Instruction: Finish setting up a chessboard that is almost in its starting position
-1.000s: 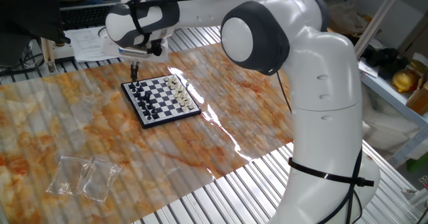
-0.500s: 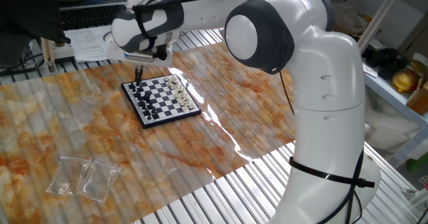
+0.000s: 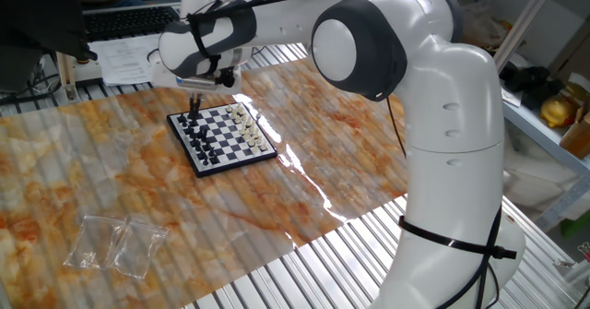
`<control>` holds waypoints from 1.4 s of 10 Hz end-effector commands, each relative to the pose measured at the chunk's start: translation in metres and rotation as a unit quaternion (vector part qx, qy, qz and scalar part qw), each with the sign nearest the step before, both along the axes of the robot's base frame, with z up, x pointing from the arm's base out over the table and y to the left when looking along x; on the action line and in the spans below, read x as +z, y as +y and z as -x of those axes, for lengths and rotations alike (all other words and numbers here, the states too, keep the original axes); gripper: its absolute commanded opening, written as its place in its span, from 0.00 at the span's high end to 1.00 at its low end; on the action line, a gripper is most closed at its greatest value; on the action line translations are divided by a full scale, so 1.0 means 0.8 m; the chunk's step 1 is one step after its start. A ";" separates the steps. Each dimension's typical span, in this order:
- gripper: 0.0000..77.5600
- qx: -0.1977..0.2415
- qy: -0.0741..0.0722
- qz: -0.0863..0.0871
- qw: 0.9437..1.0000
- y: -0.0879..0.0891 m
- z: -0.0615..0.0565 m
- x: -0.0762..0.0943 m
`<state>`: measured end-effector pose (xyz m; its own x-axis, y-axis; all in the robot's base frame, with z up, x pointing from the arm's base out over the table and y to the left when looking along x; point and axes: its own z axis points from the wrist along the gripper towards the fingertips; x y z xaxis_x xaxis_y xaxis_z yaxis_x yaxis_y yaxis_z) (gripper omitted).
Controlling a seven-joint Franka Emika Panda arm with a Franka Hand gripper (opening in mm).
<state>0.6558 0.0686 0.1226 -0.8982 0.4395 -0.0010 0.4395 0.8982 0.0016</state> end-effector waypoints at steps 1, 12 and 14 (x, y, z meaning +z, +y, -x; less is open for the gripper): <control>0.99 0.002 -0.006 0.000 1.000 -0.007 0.001 -0.006; 0.99 -0.004 -0.016 -0.002 1.000 -0.011 -0.005 -0.024; 0.99 -0.003 -0.016 -0.001 1.000 -0.013 -0.004 -0.027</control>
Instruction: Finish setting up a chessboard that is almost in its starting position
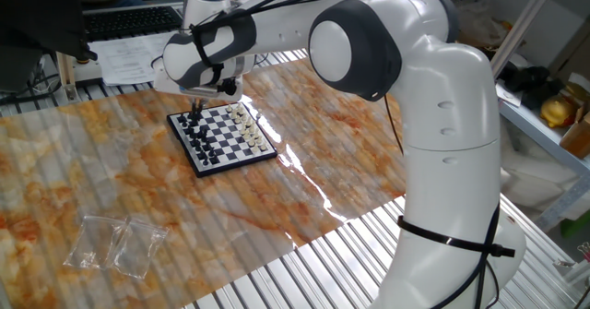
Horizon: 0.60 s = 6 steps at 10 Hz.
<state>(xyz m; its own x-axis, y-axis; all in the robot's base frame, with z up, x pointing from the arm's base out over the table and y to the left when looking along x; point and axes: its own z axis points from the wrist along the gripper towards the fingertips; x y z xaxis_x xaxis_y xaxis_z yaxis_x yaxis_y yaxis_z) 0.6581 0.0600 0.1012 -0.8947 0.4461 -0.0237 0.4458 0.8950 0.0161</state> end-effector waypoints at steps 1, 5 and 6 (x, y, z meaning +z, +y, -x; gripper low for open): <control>0.99 0.000 -0.003 0.000 1.000 -0.002 0.001 -0.001; 0.99 -0.002 -0.005 -0.001 1.000 -0.002 0.004 -0.005; 0.99 -0.003 -0.006 -0.002 1.000 -0.001 0.003 -0.007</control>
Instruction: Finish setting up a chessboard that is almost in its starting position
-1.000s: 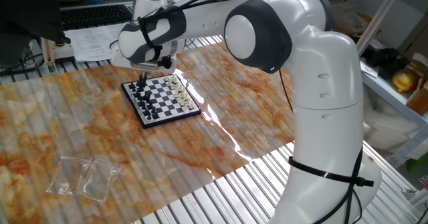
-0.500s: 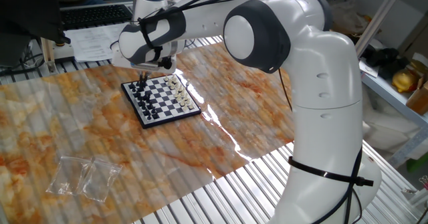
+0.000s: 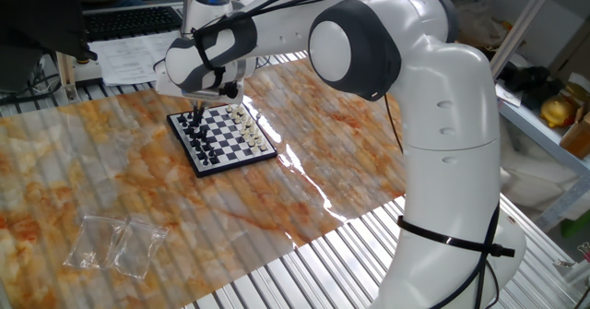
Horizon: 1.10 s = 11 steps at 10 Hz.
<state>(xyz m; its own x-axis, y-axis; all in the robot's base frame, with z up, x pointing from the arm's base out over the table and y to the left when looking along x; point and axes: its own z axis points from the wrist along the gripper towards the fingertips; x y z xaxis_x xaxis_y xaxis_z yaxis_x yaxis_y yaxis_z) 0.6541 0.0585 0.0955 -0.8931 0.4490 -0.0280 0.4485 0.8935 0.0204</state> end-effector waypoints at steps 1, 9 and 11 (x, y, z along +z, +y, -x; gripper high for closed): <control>0.99 -0.002 -0.004 -0.001 1.000 0.001 -0.002 -0.001; 0.99 -0.004 -0.003 0.001 1.000 0.001 0.004 -0.004; 0.99 -0.007 -0.003 0.003 1.000 0.001 0.004 -0.004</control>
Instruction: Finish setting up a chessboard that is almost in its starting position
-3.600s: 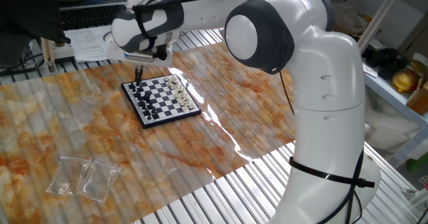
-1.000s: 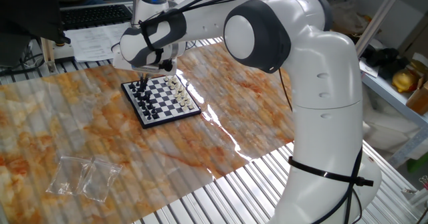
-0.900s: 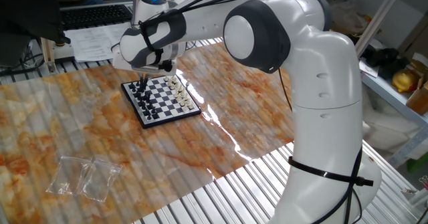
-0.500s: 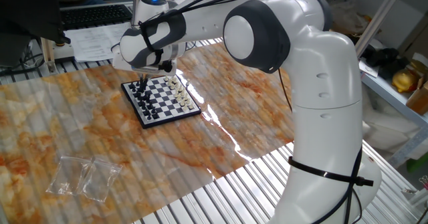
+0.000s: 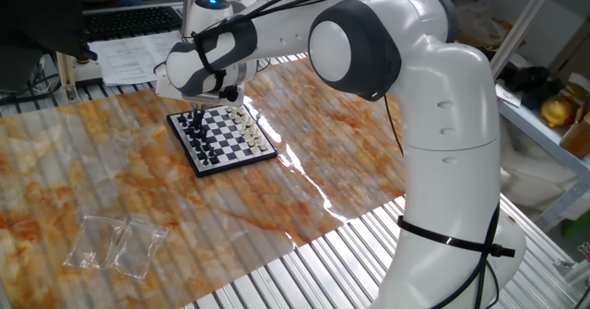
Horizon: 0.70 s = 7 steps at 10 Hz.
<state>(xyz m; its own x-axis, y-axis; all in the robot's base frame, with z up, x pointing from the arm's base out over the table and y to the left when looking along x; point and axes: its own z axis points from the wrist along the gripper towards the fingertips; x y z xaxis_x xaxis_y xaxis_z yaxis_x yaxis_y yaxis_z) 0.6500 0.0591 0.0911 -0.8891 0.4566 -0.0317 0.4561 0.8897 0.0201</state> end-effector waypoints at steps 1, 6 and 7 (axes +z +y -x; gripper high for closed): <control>0.99 -0.003 -0.002 0.002 1.000 0.000 -0.001 0.001; 0.99 -0.008 -0.009 0.001 1.000 0.001 -0.001 0.001; 0.99 -0.007 -0.012 0.001 1.000 0.001 -0.001 0.000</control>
